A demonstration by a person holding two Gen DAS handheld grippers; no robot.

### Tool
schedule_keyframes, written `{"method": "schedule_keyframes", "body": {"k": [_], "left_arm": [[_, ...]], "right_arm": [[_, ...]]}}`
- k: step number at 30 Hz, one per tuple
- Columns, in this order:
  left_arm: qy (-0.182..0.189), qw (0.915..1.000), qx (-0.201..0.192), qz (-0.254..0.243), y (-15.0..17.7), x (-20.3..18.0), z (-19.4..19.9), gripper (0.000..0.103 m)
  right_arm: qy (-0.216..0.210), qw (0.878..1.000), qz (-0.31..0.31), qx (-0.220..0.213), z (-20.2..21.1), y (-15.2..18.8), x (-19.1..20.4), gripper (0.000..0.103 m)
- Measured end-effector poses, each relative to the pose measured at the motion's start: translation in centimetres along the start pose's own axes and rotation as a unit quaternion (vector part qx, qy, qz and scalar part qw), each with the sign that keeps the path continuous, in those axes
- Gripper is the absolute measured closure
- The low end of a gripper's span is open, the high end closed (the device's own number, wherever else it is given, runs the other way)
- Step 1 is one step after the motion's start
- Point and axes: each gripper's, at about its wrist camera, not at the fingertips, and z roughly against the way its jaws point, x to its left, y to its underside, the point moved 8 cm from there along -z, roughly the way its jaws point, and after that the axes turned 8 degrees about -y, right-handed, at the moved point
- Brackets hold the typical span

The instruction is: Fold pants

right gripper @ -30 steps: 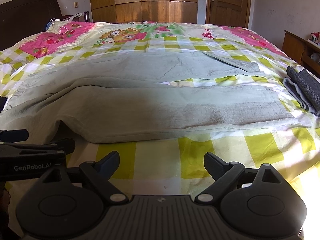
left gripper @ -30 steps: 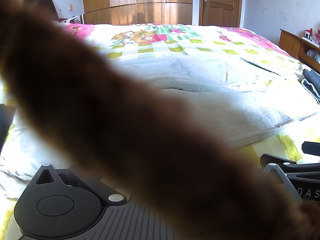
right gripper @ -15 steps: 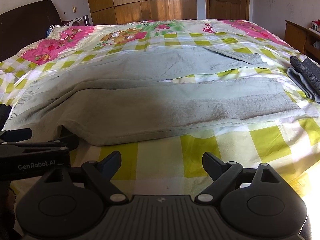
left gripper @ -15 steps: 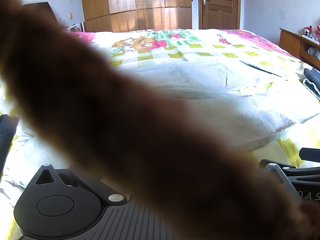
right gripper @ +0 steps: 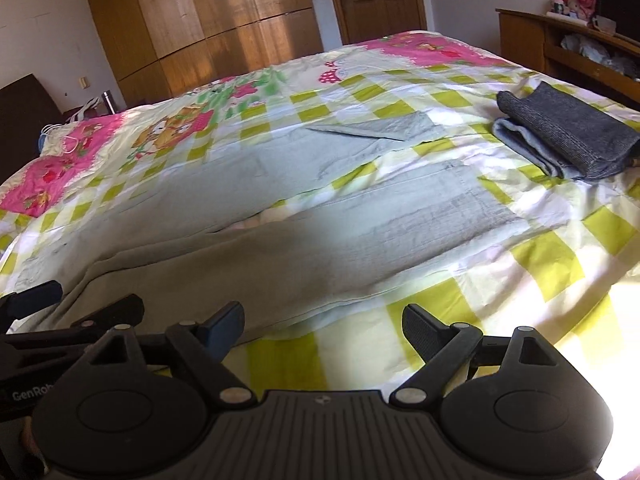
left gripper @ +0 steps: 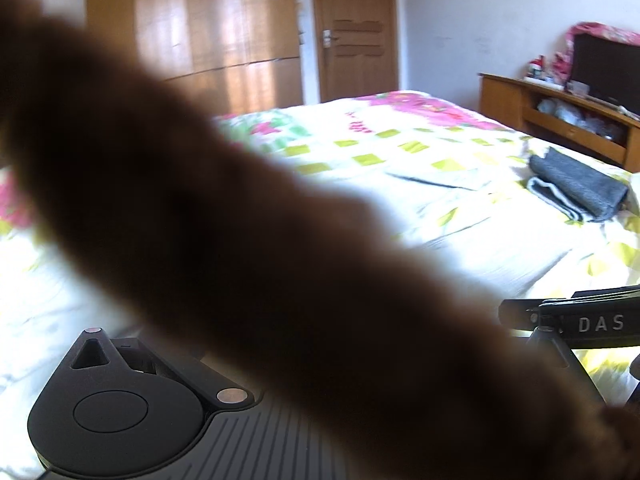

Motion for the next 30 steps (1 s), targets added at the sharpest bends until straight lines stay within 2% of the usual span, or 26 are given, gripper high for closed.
{"method": "schedule_keyframes", "body": {"k": [4, 6, 10, 13, 14, 15, 17, 20, 25, 28, 30], "left_arm": [[0.042, 0.9989, 0.002, -0.019, -1.1, -4.0, -2.1, 0.0], [0.061, 0.9976, 0.005, -0.031, -1.4, -6.1, -3.3, 0.0], [0.088, 0.9945, 0.003, -0.058, -1.5, -9.3, -5.0, 0.0], [0.099, 0.9932, 0.012, -0.061, -1.2, -10.5, -5.9, 0.0], [0.102, 0.993, 0.016, -0.059, -1.0, -10.7, -6.1, 0.0], [0.104, 0.9927, 0.021, -0.057, -0.9, -10.9, -6.3, 0.0], [0.109, 0.9922, 0.027, -0.055, -0.7, -11.1, -6.7, 0.0], [0.111, 0.9913, 0.032, -0.062, -0.5, -11.6, -7.0, 0.0], [0.15, 0.9875, 0.032, -0.037, -1.0, -13.4, -6.5, 0.0], [0.163, 0.9852, 0.025, -0.046, -1.0, -14.6, -5.8, 0.0], [0.167, 0.9841, 0.026, -0.055, -0.7, -14.7, -5.4, 0.0]], "right_arm": [[0.033, 0.998, -0.058, -0.006, -0.4, -1.4, -5.0, 0.011], [0.046, 0.994, -0.095, -0.004, -0.9, -1.8, -7.6, 0.015], [0.038, 0.986, -0.162, 0.006, -2.5, -2.2, -11.0, 0.025], [0.03, 0.982, -0.186, -0.009, -3.4, -3.4, -12.3, 0.033], [0.029, 0.98, -0.194, -0.015, -3.6, -3.8, -12.7, 0.044], [0.026, 0.978, -0.207, -0.021, -4.0, -4.3, -13.2, 0.062], [0.014, 0.973, -0.231, -0.017, -4.9, -4.6, -14.1, 0.082], [-0.004, 0.966, -0.256, -0.029, -4.6, -5.1, -15.5, 0.083], [0.049, 0.967, -0.24, -0.065, -1.3, -6.6, -19.0, 0.083], [0.095, 0.969, -0.224, -0.042, -0.9, -6.2, -20.9, 0.083], [0.106, 0.972, -0.207, -0.022, -1.0, -5.7, -20.8, 0.081]]}}
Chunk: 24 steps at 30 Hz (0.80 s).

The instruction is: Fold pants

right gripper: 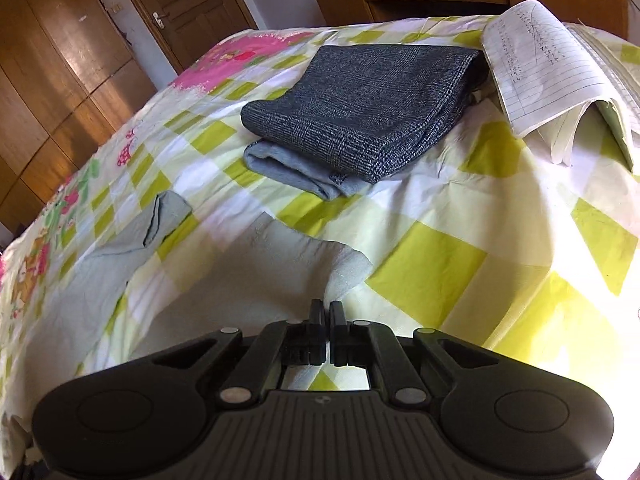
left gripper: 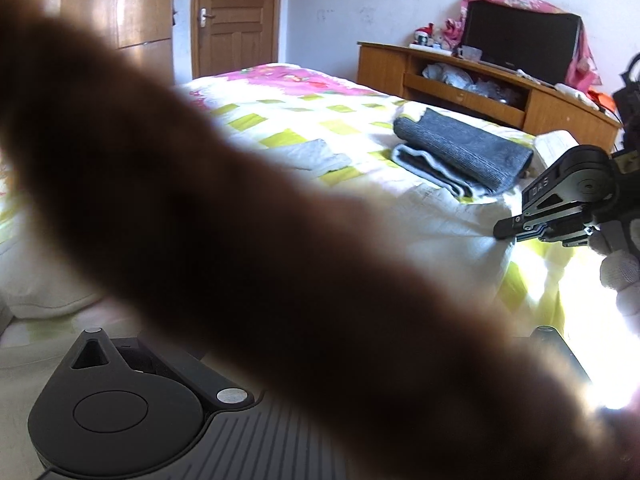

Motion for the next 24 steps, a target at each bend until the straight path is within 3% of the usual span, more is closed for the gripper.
{"method": "schedule_keyframes", "body": {"k": [2, 7, 9, 11, 14, 16, 21, 24], "left_arm": [[-0.004, 1.0, -0.002, -0.002, 0.3, 0.6, 0.6, 0.0], [-0.047, 0.9988, -0.013, 0.004, 1.2, 5.8, 4.0, 0.0], [-0.078, 0.9969, -0.012, 0.008, 2.3, 9.2, 5.7, 0.0], [-0.114, 0.9934, -0.002, 0.015, 3.9, 12.9, 7.4, 0.0], [-0.166, 0.9851, 0.025, 0.035, 6.6, 18.7, 10.0, 0.0], [-0.198, 0.9783, 0.042, 0.046, 8.3, 22.5, 11.7, 0.0], [-0.272, 0.955, 0.083, 0.083, 12.2, 32.1, 15.3, 0.0], [-0.302, 0.9402, 0.122, 0.098, 15.1, 36.2, 15.9, 0.002]], "right_arm": [[0.021, 0.999, 0.031, -0.005, 0.7, 0.2, 0.4, 0.079], [0.06, 0.989, 0.113, -0.067, 4.2, 0.2, 3.7, 0.077], [0.019, 0.984, 0.162, -0.068, 5.4, 1.7, 7.3, 0.076], [-0.042, 0.975, 0.215, -0.034, 5.4, 4.6, 12.0, 0.076], [-0.133, 0.948, 0.288, 0.035, 4.3, 10.4, 19.5, 0.076], [-0.191, 0.92, 0.332, 0.081, 3.4, 15.3, 24.8, 0.076], [-0.281, 0.849, 0.417, 0.16, 1.9, 24.9, 34.9, 0.076], [-0.3, 0.816, 0.453, 0.195, 1.0, 29.5, 38.6, 0.076]]}}
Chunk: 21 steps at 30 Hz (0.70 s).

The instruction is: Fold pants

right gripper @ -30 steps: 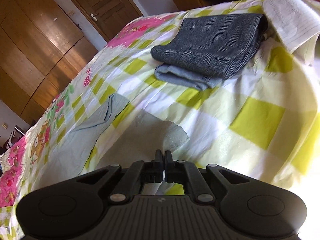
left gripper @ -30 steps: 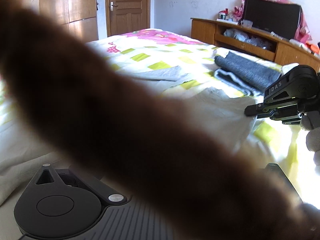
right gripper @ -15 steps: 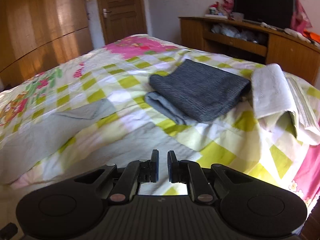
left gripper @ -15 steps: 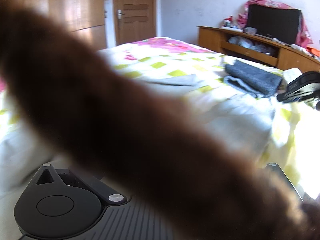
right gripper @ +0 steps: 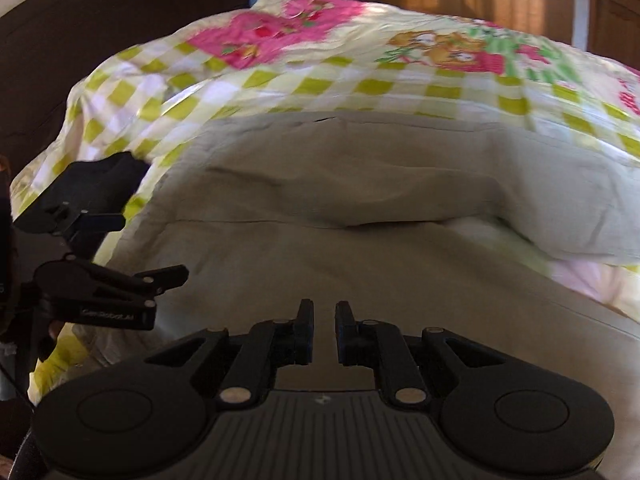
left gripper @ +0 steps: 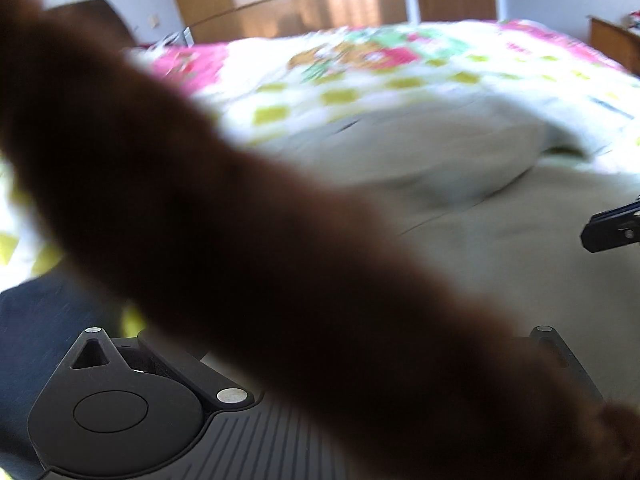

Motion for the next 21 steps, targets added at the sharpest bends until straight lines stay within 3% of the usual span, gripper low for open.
{"method": "schedule_keyframes", "body": {"k": [3, 8, 11, 14, 16, 19, 21], "left_arm": [[-0.022, 0.9992, 0.033, 0.006, 2.1, 2.5, -2.1, 0.001], [-0.055, 0.9974, 0.024, 0.039, 3.0, 7.0, -2.4, 0.001], [-0.033, 0.9973, -0.004, 0.065, 1.4, 8.3, -1.3, 0.005], [0.0, 0.9975, -0.052, 0.048, -1.9, 8.3, -0.7, 0.003], [0.021, 0.9972, -0.065, 0.031, -4.3, 8.0, -1.9, 0.003], [0.046, 0.9958, -0.078, 0.008, -7.8, 7.7, -5.1, 0.003], [0.065, 0.9957, -0.065, -0.011, -9.5, 7.4, -7.7, 0.003]], "right_arm": [[-0.013, 0.999, 0.009, 0.032, -2.5, -0.3, 1.9, 0.076], [0.002, 0.998, 0.06, 0.034, -3.8, -3.4, 3.1, 0.076], [0.022, 0.994, 0.102, 0.022, -4.5, -6.6, 2.3, 0.074], [0.028, 0.987, 0.158, 0.01, -5.6, -10.8, 0.7, 0.066], [0.025, 0.98, 0.196, 0.018, -7.0, -13.0, -0.5, 0.057], [0.028, 0.967, 0.251, 0.031, -9.2, -15.9, -2.8, 0.053], [0.035, 0.958, 0.281, 0.043, -10.4, -17.1, -4.5, 0.051]]}}
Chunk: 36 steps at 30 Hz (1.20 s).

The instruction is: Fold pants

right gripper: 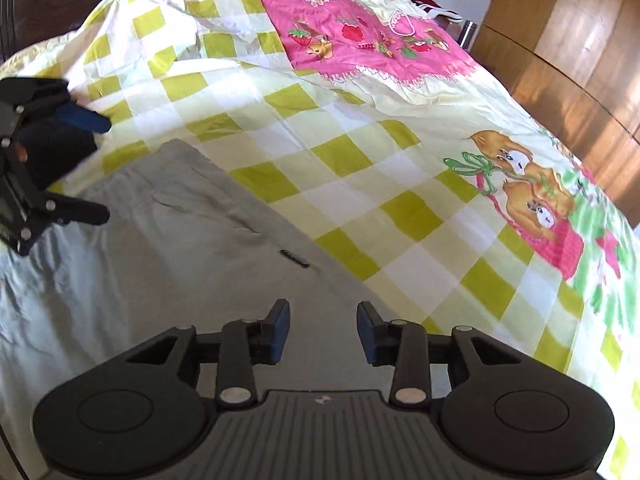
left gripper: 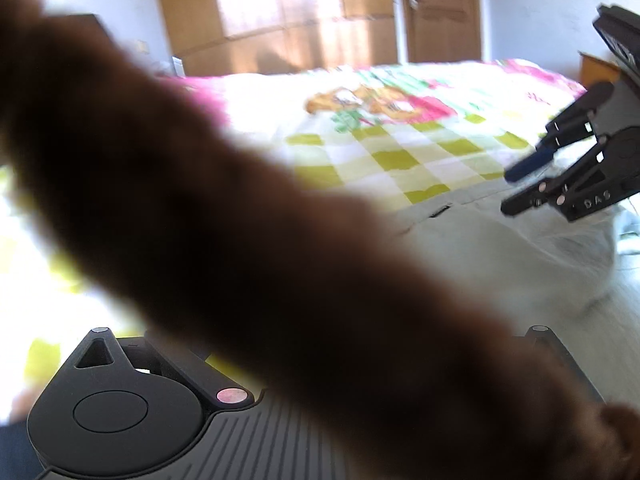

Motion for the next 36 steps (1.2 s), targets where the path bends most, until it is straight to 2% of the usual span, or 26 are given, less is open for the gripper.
{"method": "schedule_keyframes", "body": {"k": [3, 6, 11, 13, 15, 16, 17, 18, 19, 21, 25, 31, 36], "left_arm": [[0.01, 0.9998, 0.011, -0.011, -1.3, 0.9, -3.2, 0.005], [0.04, 0.9987, 0.03, 0.014, -1.6, 2.0, -4.8, 0.005], [0.059, 0.9952, 0.07, 0.034, -0.9, 2.9, -6.6, 0.006], [0.065, 0.9934, 0.082, 0.046, -0.8, 3.0, -7.3, 0.013], [0.065, 0.993, 0.085, 0.05, -1.1, 2.8, -7.6, 0.031], [0.063, 0.993, 0.087, 0.05, -1.3, 2.7, -7.8, 0.037], [0.06, 0.9927, 0.09, 0.053, -1.5, 2.7, -8.1, 0.053], [0.057, 0.9924, 0.095, 0.055, -1.6, 2.6, -8.2, 0.062], [0.057, 0.9922, 0.095, 0.057, -1.7, 2.5, -8.2, 0.066], [0.064, 0.9928, 0.088, 0.051, -2.0, 2.1, -7.8, 0.081], [0.052, 0.9965, 0.061, 0.025, -2.7, 1.5, -6.4, 0.084], [0.062, 0.9976, 0.007, 0.03, -4.8, 2.2, -1.8, 0.085], [0.085, 0.9948, -0.045, 0.032, -5.3, 2.3, 4.9, 0.085]], "right_arm": [[-0.016, 0.999, 0.023, 0.029, -1.7, 0.1, -2.2, 0.049], [-0.048, 0.997, 0.029, 0.057, -3.5, 0.7, -3.1, 0.049], [-0.058, 0.997, 0.017, 0.053, -4.9, 1.1, -3.7, 0.049], [-0.065, 0.996, 0.004, 0.055, -5.0, 1.1, -3.7, 0.053], [-0.071, 0.996, 0.003, 0.055, -4.8, 1.0, -3.5, 0.07], [-0.066, 0.996, 0.003, 0.056, -4.8, 1.0, -3.5, 0.073], [-0.058, 0.997, 0.003, 0.056, -4.8, 1.0, -3.6, 0.076], [-0.056, 0.997, -0.003, 0.055, -4.8, 1.0, -3.6, 0.079], [-0.056, 0.997, -0.006, 0.053, -4.7, 0.9, -3.7, 0.081], [-0.051, 0.998, -0.006, 0.046, -4.2, 0.8, -3.7, 0.084], [-0.053, 0.998, -0.007, 0.028, -2.8, 0.4, -3.6, 0.084], [-0.034, 0.999, -0.016, -0.01, 1.1, -0.5, -3.3, 0.085], [-0.028, 0.998, -0.023, -0.059, 9.0, -1.0, -0.4, 0.085]]}}
